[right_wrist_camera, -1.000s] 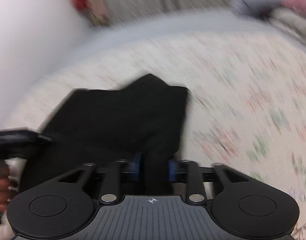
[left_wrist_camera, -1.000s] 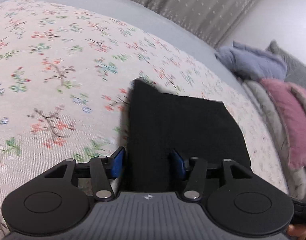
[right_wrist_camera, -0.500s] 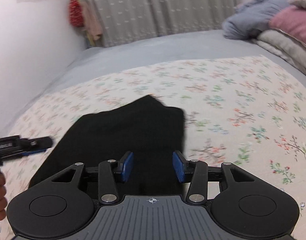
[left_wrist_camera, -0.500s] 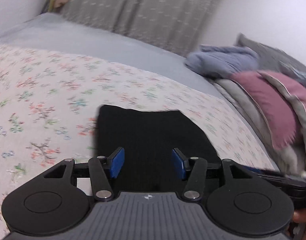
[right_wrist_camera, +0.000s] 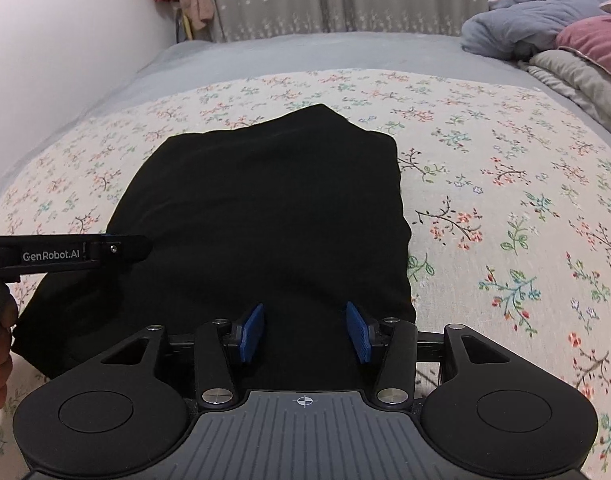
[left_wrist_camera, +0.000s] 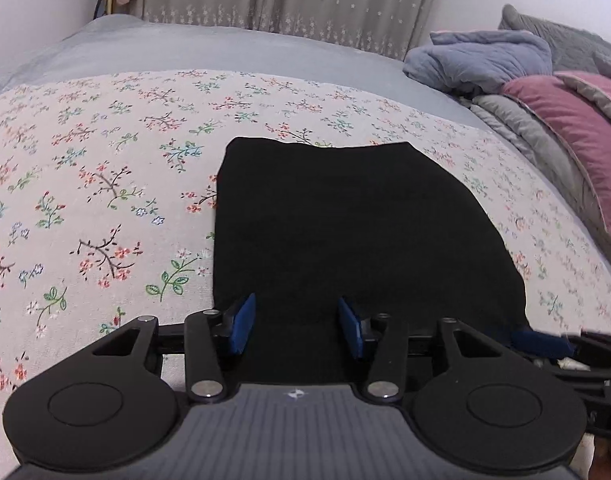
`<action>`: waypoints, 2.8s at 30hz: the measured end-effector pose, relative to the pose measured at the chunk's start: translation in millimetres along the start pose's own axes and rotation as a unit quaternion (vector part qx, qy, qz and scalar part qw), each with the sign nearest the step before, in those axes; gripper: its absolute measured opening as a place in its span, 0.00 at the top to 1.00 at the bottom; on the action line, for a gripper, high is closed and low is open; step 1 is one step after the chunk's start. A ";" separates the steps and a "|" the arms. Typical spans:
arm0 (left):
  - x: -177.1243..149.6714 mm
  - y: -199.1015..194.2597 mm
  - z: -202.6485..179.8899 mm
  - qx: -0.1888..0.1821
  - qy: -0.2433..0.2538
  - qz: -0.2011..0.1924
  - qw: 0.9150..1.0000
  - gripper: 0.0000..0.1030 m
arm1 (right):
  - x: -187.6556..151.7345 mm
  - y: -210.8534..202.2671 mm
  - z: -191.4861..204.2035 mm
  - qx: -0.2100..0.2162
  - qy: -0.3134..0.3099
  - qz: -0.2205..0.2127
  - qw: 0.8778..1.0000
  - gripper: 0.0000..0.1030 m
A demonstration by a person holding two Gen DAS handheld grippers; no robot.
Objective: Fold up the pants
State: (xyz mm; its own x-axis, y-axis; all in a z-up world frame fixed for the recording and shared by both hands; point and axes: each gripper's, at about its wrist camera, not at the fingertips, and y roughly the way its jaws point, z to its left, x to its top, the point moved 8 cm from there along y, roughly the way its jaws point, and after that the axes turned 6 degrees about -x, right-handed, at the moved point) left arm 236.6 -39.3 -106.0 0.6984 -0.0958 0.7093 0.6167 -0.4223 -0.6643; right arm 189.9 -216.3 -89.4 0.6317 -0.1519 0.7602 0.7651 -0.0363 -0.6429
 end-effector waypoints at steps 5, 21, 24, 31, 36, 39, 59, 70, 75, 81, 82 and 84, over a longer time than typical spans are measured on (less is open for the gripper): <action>-4.9 -16.6 -2.0 0.009 0.001 -0.011 1.000 0.42 | -8.2 -22.3 0.9 -0.009 -0.006 0.004 1.000 0.53; -41.0 -69.4 -0.1 0.053 0.033 -0.028 0.998 0.30 | -73.8 -53.7 11.7 -0.037 -0.036 0.012 0.999 0.32; -47.1 -82.3 4.3 0.086 0.043 -0.024 0.995 0.31 | -79.9 -64.6 10.8 -0.036 -0.036 0.009 0.999 0.32; -65.4 -134.9 -20.5 0.070 0.026 -0.050 0.996 0.24 | -86.0 -102.8 7.8 -0.019 -0.007 -0.018 1.000 0.33; -73.4 -175.1 -48.6 0.052 0.027 -0.092 0.994 0.12 | -89.8 -141.7 7.9 -0.007 0.024 -0.049 0.998 0.31; -76.7 -193.8 -54.6 0.070 0.033 -0.108 0.991 0.08 | -90.8 -160.0 7.4 -0.016 0.019 -0.066 0.997 0.31; -101.5 -182.9 -42.6 0.103 0.064 -0.107 0.987 0.00 | -91.3 -177.1 21.9 -0.012 -0.014 -0.125 0.992 0.08; -108.1 -175.1 -44.9 0.091 0.055 -0.096 0.990 0.00 | -91.7 -173.8 12.5 -0.034 -0.003 -0.124 0.992 0.04; -109.9 -172.7 -48.2 0.092 0.059 -0.093 0.990 0.00 | -92.7 -171.2 9.5 -0.046 -0.001 -0.121 0.992 0.02; -111.2 -167.7 -49.2 0.094 0.049 -0.086 0.991 0.00 | -93.6 -167.2 5.7 -0.053 0.007 -0.115 0.992 0.02; -111.6 -166.7 -49.2 0.094 0.046 -0.084 0.991 0.00 | -93.8 -166.6 5.0 -0.053 0.010 -0.114 0.992 0.02; -112.3 -165.4 -49.8 0.095 0.044 -0.083 0.991 0.00 | -94.0 -165.3 4.1 -0.056 0.012 -0.112 0.992 0.01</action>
State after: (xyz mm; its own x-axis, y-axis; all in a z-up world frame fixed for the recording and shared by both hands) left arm 38.0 -3.6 -64.0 0.5533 -0.1205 0.8242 0.7829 -0.2626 -0.5640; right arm 4.5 -191.9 -54.2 0.4429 -0.1520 0.8836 0.8665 -0.1806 -0.4654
